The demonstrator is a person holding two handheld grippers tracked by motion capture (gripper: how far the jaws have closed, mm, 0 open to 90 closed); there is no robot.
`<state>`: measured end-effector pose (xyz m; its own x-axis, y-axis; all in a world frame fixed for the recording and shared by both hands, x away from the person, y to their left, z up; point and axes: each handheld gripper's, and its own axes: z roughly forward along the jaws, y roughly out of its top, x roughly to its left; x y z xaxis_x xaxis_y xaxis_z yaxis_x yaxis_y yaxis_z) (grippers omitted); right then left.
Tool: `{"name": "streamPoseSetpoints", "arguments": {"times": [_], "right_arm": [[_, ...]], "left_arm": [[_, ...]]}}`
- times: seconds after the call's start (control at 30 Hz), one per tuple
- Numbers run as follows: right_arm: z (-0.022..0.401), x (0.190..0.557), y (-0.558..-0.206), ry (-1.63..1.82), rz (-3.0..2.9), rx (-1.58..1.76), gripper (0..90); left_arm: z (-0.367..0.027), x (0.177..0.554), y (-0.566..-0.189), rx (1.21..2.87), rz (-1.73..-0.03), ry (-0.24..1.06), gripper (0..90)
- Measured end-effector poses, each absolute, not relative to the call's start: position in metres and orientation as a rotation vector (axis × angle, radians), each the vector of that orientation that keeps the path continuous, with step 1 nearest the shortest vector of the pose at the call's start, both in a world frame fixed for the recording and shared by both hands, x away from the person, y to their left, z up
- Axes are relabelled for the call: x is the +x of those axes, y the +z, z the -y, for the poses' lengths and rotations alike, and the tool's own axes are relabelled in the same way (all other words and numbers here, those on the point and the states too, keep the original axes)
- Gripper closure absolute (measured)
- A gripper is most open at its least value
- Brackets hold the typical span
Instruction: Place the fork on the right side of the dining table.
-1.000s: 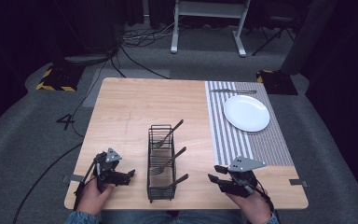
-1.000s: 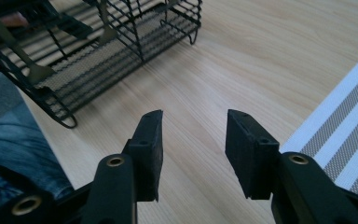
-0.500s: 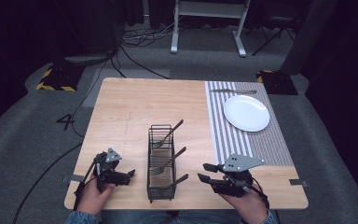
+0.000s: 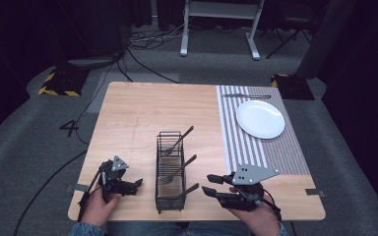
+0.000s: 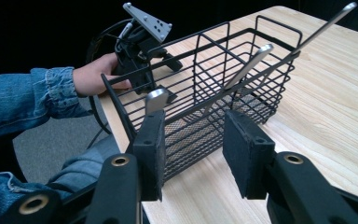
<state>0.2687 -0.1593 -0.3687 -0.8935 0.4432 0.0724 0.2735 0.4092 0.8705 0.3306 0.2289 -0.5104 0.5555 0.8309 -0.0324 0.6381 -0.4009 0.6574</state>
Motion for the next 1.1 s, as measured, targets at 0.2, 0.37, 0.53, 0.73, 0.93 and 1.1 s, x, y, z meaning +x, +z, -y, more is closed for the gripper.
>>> {"name": "streamPoseSetpoints", "arguments": {"times": [0.2,0.37,0.53,0.73,0.93,1.1], "right_arm": [[0.155,0.266,-0.369,1.521,-2.512,0.615,58.6],[0.149,0.266,-0.37,1.539,-2.531,0.595,58.6],[0.142,0.268,-0.372,1.554,-2.551,0.58,58.8],[0.135,0.276,-0.379,1.585,-2.58,0.618,62.2],[0.134,0.28,-0.383,1.641,-2.589,0.634,67.7],[0.131,0.28,-0.386,1.613,-2.601,0.635,71.6]], "left_arm": [[-0.229,0.331,-0.51,2.169,-1.173,0.403,0.2],[-0.229,0.331,-0.51,2.168,-1.173,0.403,0.2],[-0.229,0.331,-0.51,2.169,-1.173,0.403,0.2],[-0.229,0.331,-0.51,2.169,-1.173,0.403,0.2],[-0.229,0.331,-0.51,2.166,-1.175,0.4,0.2],[-0.229,0.331,-0.51,2.166,-1.175,0.4,0.2]]}}
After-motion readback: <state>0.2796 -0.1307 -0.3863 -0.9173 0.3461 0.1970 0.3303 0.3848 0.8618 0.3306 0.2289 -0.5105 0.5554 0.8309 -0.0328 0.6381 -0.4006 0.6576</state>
